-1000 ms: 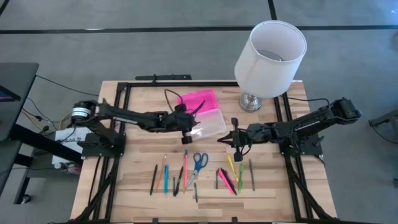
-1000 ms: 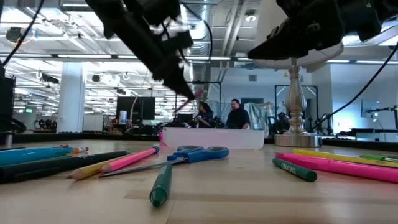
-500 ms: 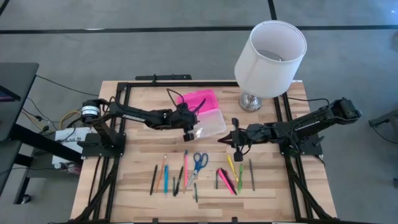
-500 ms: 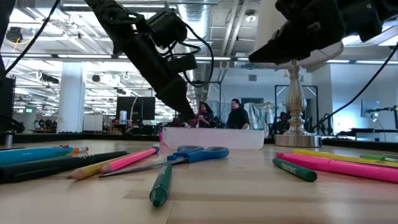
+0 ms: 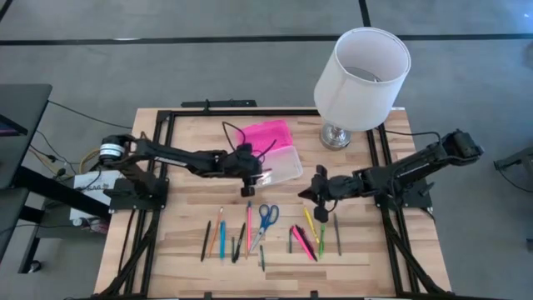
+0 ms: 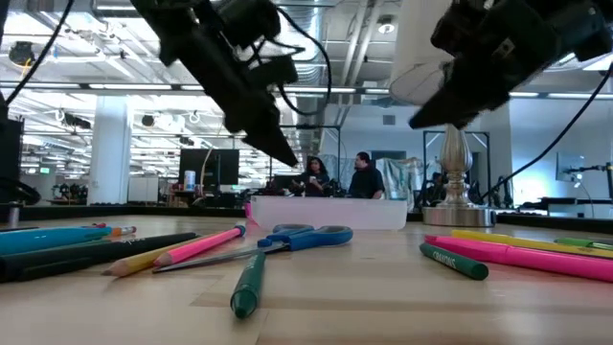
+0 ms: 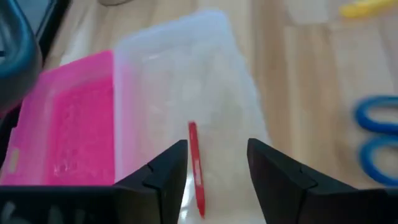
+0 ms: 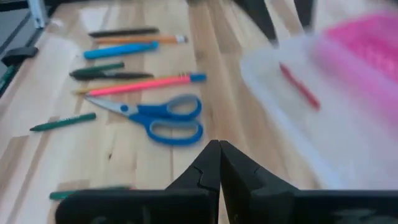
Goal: Pick & place school supplies into a supply box
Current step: Put the gray pen into the pink supply box
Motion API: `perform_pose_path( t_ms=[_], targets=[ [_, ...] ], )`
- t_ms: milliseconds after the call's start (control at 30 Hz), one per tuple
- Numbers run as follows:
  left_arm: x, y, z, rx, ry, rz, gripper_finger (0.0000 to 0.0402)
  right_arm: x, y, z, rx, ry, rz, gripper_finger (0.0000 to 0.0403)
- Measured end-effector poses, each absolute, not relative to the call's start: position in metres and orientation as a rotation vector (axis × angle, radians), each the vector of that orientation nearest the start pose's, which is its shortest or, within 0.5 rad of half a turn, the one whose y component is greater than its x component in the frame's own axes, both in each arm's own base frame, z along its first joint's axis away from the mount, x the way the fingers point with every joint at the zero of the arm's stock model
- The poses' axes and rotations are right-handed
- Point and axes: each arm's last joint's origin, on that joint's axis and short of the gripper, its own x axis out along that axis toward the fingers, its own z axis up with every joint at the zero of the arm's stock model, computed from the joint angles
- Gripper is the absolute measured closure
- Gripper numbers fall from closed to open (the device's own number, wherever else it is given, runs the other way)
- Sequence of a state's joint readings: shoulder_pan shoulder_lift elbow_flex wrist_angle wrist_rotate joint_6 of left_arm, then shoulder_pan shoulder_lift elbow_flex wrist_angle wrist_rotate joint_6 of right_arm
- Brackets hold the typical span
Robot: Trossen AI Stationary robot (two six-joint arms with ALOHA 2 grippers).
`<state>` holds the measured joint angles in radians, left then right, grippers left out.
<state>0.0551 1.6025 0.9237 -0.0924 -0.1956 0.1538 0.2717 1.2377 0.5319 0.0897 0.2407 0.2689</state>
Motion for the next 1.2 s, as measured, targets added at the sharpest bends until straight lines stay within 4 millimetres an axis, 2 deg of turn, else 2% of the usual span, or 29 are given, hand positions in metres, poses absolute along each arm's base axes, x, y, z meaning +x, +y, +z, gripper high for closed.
perform_pose_path(
  t_ms=[200,400,533,700,867,1100,1200],
  targets=[
    [0.306,-0.002,0.209,0.22,0.842,0.16,0.0244,0.219,0.073,0.186,0.239,0.759,-0.177,0.0403],
    [0.293,-0.02,0.206,0.268,0.86,0.213,0.0244,0.205,0.096,0.2,0.39,0.867,-0.287,0.0403],
    [0.289,-0.028,0.2,0.269,0.862,0.24,0.0244,0.192,0.11,0.197,0.528,0.929,-0.373,0.0403],
    [0.284,-0.033,0.19,0.299,0.852,0.293,0.0244,0.174,0.123,0.186,0.67,1.05,-0.509,0.0403],
    [0.283,-0.032,0.19,0.323,0.84,0.327,0.0244,0.165,0.133,0.181,0.766,1.102,-0.565,0.0403],
    [0.288,-0.033,0.193,0.379,0.798,0.299,0.0244,0.159,0.13,0.18,0.726,1.129,-0.61,0.0401],
    [0.288,-0.033,0.194,0.39,0.796,0.294,0.0244,0.158,0.129,0.18,0.716,1.138,-0.622,0.0385]
  ],
)
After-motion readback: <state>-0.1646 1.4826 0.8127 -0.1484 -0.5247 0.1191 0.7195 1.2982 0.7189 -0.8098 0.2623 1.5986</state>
